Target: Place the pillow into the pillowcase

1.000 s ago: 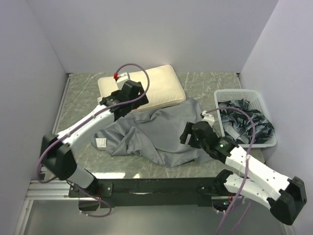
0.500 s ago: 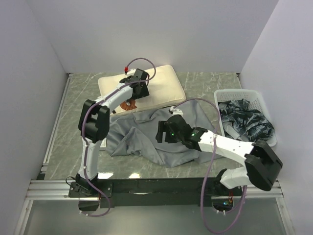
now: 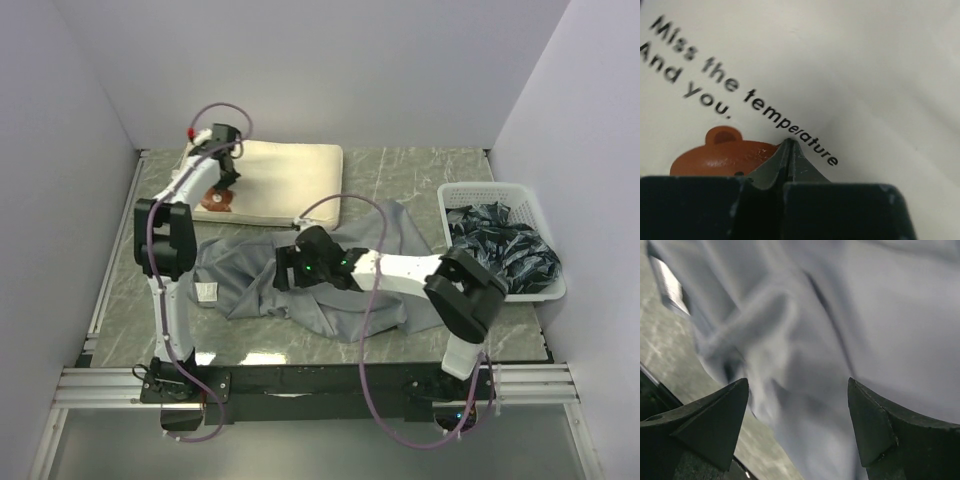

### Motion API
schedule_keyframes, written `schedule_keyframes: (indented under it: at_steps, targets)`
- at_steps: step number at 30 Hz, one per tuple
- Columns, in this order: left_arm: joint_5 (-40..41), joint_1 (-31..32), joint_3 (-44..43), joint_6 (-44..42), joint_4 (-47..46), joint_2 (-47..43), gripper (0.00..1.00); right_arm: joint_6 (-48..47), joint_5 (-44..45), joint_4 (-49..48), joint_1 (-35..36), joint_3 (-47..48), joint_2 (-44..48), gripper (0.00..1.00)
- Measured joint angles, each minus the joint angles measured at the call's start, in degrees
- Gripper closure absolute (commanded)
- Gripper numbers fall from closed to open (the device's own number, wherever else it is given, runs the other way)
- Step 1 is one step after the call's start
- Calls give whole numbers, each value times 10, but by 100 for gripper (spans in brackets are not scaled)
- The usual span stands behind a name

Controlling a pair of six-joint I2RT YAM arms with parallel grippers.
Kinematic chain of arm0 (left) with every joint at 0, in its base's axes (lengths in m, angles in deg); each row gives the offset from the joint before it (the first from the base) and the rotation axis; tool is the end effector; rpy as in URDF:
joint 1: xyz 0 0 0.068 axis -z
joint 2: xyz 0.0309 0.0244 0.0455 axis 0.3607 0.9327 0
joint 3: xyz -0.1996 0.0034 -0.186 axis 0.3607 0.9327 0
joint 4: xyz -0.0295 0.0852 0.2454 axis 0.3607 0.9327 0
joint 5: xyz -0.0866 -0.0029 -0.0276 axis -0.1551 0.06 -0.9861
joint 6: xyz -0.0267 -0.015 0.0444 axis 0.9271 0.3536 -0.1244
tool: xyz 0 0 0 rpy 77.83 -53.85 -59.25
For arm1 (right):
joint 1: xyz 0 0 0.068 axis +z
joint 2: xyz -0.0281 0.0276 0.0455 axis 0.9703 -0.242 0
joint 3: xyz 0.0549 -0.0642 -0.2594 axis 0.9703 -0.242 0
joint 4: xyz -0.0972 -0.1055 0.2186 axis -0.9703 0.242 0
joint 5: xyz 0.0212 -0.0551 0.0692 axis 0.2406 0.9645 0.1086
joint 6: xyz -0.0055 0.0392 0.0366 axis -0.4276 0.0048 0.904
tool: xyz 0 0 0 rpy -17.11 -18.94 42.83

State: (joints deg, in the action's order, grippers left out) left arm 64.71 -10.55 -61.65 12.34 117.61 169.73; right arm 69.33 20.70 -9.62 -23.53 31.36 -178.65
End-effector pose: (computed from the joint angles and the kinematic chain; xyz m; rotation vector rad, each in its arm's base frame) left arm 0.4777 -0.0752 0.2214 -0.7955 2.2972 0.1123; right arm 0.2230 0.2942 0.1856 -0.4159 2.4116 0.8209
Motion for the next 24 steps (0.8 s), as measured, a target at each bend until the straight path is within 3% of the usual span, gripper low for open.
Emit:
schedule_keyframes:
  at_steps: [2, 5, 6, 9, 10, 12, 13, 17, 24]
  targets:
    - [-4, -33, -13, -2, 10, 0, 98, -3, -7, -4, 5, 36, -34, 14]
    - [-7, -67, -40, -9, 30, 0, 62, -10, -10, -2, 9, 87, -81, 19]
    - [-12, -73, -43, -14, 31, -3, 36, -12, -10, -3, 9, 98, -92, 20]
    - [-44, -76, -14, -22, 17, -32, 17, -16, -9, -3, 12, 111, -108, 46]
    - [-57, -74, 11, -21, 9, -54, 16, -16, -7, 1, 13, 111, -109, 68]
    - [-76, -69, 54, -19, 7, -97, 15, -21, -1, 3, 18, 111, -108, 88]
    - [-85, -66, 72, -18, 5, -121, 15, -21, 3, 4, 23, 111, -106, 92]
    - [-110, -59, 136, -6, -15, -221, 16, -23, 30, 19, 57, 107, -85, 100]
    - [-120, -61, 271, 26, -35, -387, 14, -24, 73, 24, 165, 70, 5, 100]
